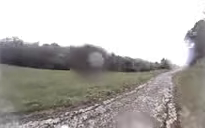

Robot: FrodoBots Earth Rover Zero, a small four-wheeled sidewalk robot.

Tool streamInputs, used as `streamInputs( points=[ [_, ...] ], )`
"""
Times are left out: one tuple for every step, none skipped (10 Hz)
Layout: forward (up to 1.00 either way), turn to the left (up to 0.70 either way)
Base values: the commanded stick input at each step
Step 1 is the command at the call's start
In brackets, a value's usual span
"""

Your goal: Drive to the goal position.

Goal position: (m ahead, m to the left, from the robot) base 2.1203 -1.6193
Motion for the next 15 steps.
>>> streamInputs(
  points=[
    [0.0,-0.7],
    [0.0,-0.7],
    [0.0,-0.7],
    [0.0,-0.7],
    [0.0,-0.7],
    [0.0,-0.7],
    [0.0,-0.7],
    [0.0,-0.7],
    [0.0,-0.7],
    [0.0,-0.7],
    [0.0,-0.7],
    [0.0,-0.7],
    [0.0,-0.59],
    [0.0,-0.36],
    [0.0,-0.12]
  ],
)
